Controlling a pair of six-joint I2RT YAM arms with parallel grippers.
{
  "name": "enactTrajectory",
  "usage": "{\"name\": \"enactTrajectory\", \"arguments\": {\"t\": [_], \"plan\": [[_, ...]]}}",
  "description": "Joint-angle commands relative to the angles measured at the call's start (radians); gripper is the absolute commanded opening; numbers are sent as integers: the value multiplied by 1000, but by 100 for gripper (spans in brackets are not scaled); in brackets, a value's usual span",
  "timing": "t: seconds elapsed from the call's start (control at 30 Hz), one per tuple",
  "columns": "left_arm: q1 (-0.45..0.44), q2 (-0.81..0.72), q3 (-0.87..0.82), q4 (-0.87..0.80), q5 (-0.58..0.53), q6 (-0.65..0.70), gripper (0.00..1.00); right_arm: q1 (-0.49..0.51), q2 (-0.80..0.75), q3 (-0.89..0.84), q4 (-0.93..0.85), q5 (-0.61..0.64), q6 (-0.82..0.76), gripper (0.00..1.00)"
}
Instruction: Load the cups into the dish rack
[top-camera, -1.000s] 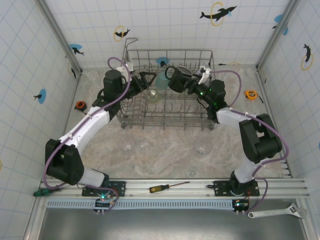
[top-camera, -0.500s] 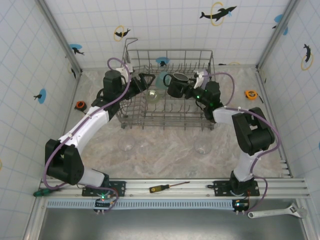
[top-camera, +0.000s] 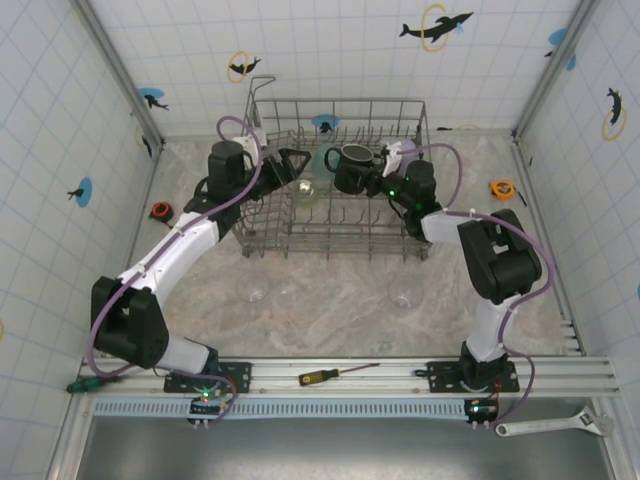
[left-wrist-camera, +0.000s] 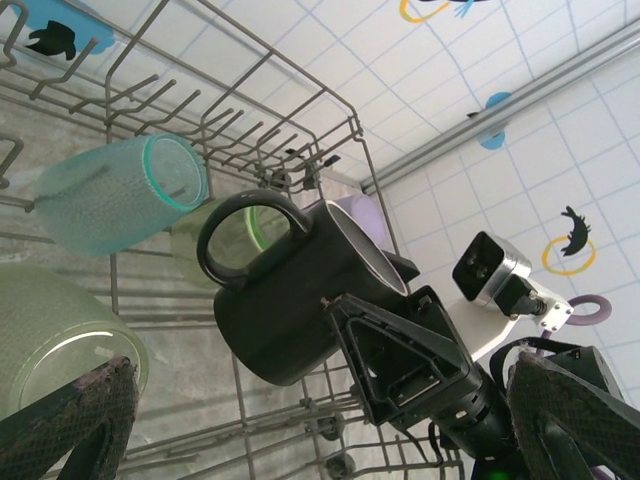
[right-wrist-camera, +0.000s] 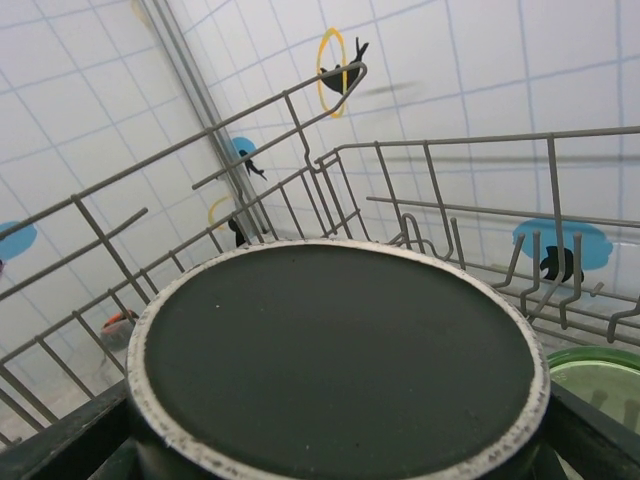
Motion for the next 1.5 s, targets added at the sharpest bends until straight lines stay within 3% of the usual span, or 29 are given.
{"name": "enactTrajectory", "arguments": {"t": [0.0,0.47,1.07,1.23,1.33,1.47], "plan": [[10,14,31,-10,-2,26,98,11,9,68,102,0,-70,13],[10,35,40,-10,-6,29,98,12,11,88,42,5,-187,12],[10,46,48,-16,-20,41,98,38,37,-38,101,-3,-286,15],[10,55,53,-17,-20,44,98,40,47,-46,83,2,-317,27],[10,57,56,-17,-18,43,98,40,51,-41,73,3,-321,44],[10,52,51,-19,-17,44,98,47,41,-45,59,21,-336,59]]}}
